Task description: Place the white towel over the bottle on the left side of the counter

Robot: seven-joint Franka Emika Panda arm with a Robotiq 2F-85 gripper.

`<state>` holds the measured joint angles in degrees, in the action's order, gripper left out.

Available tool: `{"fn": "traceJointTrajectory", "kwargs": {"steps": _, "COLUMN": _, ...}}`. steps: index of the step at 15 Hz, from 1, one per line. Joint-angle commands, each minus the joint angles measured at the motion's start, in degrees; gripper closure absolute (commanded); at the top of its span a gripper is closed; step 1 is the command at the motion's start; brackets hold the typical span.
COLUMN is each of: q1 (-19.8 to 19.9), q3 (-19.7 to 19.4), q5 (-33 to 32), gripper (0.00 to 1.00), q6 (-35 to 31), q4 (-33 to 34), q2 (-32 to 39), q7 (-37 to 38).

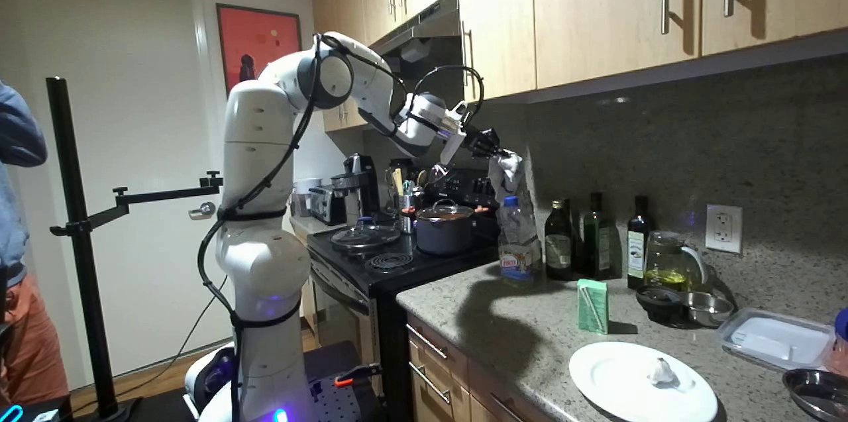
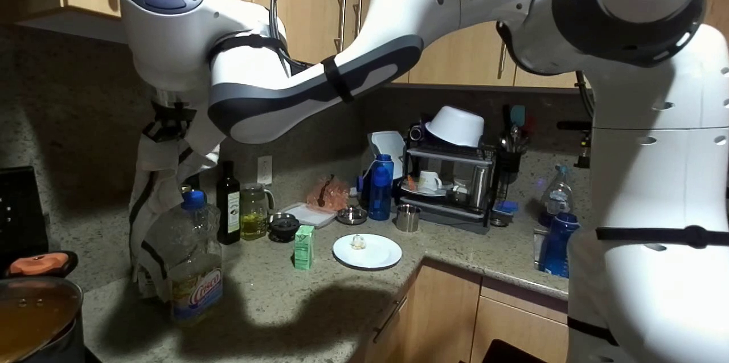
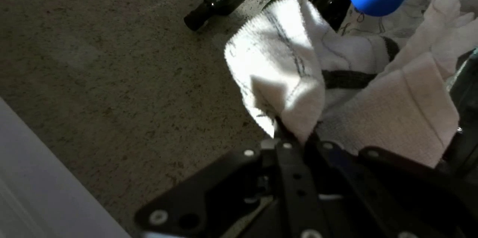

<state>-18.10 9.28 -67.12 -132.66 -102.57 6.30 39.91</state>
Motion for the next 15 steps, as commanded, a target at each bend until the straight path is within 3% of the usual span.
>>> {"fn": "traceJointTrajectory", "kwargs": {"steps": 1, "q1": 0.53, "q3": 2.16, "q5": 1.08, "gripper": 0.95, "q6": 2.45, "q4": -5.84, "q2": -5.93, "q7": 1.29}}
{"fn": "traceJointTrajectory", "kwargs": {"steps": 9, "q1": 1.52, "q3": 3.98, "q5": 1.41, "gripper": 0.96, "q6": 2.76, "q4": -11.69, "q2": -9.98, "q7": 2.25}}
{"fn": "traceJointTrajectory", "kwargs": {"steps": 15, "q1": 1.93, "q3": 4.30, "q5": -2.00, "gripper": 0.96, "q6": -0.37, "q4": -9.20, "q2": -7.20, "q7": 5.44}}
